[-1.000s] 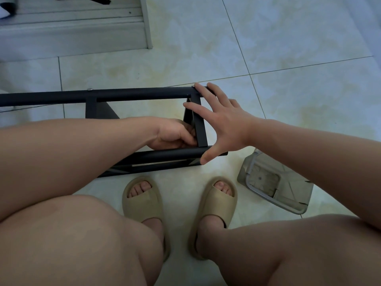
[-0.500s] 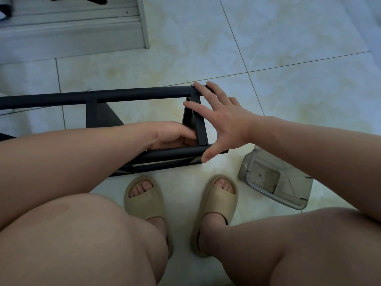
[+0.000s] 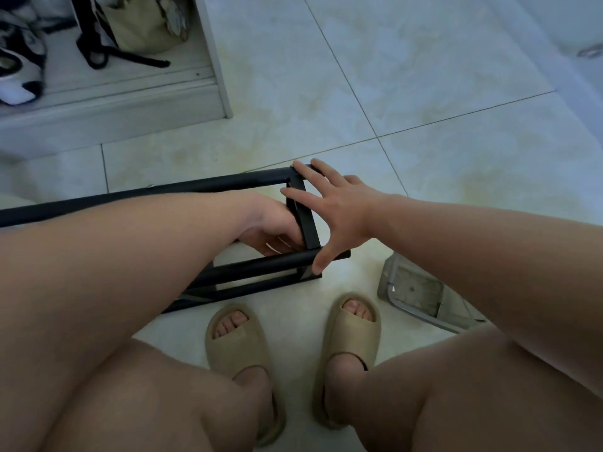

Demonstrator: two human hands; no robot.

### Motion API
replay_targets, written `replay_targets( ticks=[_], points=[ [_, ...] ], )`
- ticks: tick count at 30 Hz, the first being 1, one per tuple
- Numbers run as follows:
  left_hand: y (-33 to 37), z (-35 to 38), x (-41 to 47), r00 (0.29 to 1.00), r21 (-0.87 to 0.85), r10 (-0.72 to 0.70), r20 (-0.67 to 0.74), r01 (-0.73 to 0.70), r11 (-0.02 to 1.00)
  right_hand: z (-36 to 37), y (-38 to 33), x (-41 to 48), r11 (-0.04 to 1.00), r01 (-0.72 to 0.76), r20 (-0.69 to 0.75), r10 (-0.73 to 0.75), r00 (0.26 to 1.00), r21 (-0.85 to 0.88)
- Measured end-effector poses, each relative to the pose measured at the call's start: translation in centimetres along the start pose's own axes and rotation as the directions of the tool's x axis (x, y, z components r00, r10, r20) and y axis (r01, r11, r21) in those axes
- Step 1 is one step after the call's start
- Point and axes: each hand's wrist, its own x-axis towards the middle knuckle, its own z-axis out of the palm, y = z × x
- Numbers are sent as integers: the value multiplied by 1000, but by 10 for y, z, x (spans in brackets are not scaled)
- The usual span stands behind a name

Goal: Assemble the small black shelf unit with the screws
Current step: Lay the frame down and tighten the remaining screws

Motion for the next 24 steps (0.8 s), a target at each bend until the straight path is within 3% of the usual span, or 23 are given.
replay_targets(
  ticks=[9, 14, 20, 24],
  points=[
    [-12, -1, -3, 999, 87, -14, -45, 17, 996, 1, 2, 0, 1000, 12, -7, -12, 1000, 17],
    [-17, 8, 5, 982, -35, 72, -173, -79, 996, -1, 1, -1, 999, 9, 9, -10, 1000, 31],
    [-19, 1, 3, 998, -118, 61, -12, -62, 991, 1, 1, 0, 1000, 0, 26, 0, 1000, 26],
    [-18, 1, 4, 998, -100, 60, -12, -61, 993, 3, 2, 0, 1000, 7, 22, -8, 1000, 23]
  ],
)
